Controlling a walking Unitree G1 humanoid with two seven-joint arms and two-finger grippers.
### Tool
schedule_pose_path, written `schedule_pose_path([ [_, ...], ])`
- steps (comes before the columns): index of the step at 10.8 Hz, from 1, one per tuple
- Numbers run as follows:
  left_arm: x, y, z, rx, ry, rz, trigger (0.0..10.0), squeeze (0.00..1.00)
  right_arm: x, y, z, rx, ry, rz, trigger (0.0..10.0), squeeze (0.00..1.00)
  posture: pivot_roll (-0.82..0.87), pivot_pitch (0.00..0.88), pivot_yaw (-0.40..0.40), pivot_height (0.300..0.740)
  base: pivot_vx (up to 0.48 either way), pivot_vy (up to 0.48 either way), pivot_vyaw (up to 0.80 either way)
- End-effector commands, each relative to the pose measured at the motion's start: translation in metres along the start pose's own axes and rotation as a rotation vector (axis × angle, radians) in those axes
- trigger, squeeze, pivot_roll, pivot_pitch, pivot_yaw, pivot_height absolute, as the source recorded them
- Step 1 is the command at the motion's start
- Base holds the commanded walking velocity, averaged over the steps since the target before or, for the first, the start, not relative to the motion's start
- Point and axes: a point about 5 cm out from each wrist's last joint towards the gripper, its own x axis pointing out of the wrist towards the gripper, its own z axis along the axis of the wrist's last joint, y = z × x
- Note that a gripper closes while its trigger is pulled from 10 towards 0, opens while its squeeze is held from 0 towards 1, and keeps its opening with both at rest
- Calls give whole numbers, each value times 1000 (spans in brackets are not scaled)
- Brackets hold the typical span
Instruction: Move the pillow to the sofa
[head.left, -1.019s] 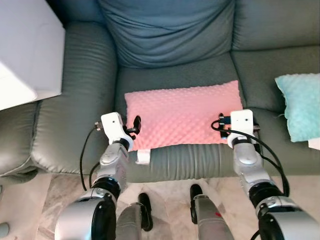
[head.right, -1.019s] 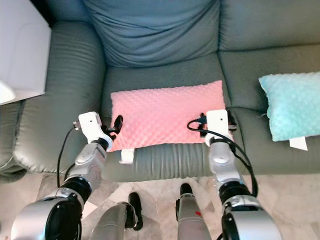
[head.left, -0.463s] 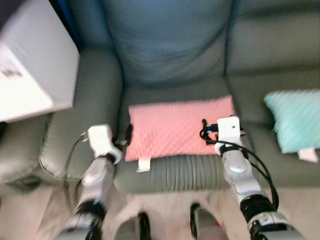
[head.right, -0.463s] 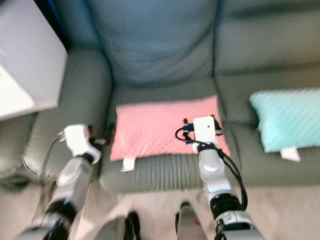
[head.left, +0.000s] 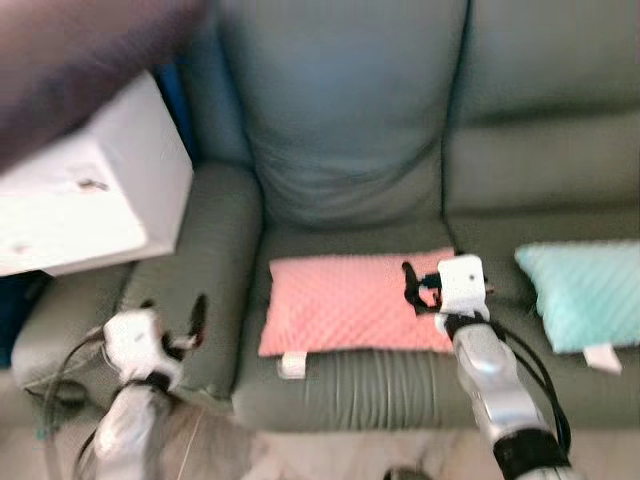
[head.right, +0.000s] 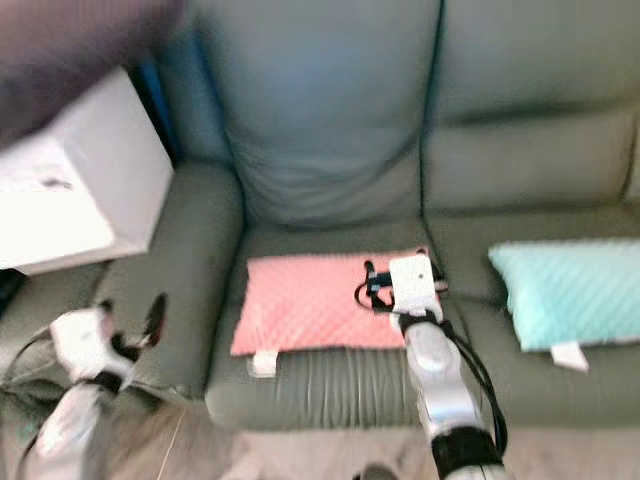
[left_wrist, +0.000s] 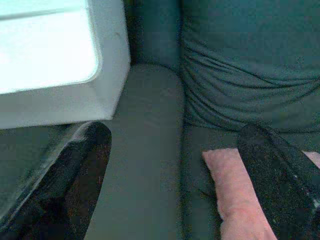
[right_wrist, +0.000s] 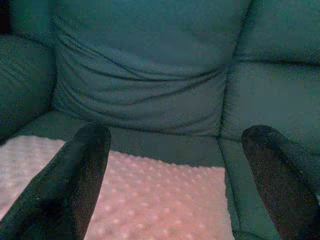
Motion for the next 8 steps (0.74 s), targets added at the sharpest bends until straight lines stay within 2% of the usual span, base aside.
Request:
schedule_pose_path([
  [1, -9, 10, 6, 34, 8, 21, 10000, 1000, -4, 2, 1, 1, 6, 21, 10000, 1000, -218, 20, 114, 740, 0, 0, 0],
  [4, -41, 11, 11, 54, 47, 46, 10000, 1000, -19, -5, -4, 4, 34, 21, 10000, 1000, -198, 16, 113, 740, 0, 0, 0],
  [6, -57, 13, 12, 71, 58, 88, 10000, 1000, -25, -7, -7, 4, 57, 26, 10000, 1000, -195, 13, 105, 740, 0, 0, 0],
  [8, -62, 18, 14, 126, 84, 175, 10000, 1000, -25, -7, -6, 11, 64, 41, 10000, 1000, -186, 9, 101, 740, 0, 0, 0],
])
